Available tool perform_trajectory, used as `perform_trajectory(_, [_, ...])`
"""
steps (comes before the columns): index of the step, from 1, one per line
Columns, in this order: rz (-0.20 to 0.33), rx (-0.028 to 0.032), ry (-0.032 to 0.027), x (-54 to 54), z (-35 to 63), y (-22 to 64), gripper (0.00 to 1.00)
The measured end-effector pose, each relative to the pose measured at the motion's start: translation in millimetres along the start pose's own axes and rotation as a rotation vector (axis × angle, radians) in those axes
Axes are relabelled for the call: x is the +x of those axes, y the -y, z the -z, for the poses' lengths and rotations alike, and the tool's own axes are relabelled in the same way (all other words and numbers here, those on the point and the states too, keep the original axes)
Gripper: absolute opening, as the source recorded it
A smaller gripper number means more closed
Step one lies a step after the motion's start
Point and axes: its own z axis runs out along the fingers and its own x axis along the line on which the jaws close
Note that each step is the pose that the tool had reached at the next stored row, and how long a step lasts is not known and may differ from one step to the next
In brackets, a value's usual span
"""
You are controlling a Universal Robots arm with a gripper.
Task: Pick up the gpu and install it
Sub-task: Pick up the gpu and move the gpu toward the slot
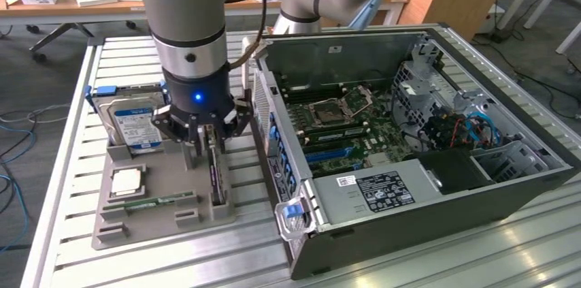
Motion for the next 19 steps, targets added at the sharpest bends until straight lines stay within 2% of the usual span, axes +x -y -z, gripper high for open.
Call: perform_trajectory(19, [0.0, 0.0063, 0.0005, 0.4, -19.1, 0.9, 0.43])
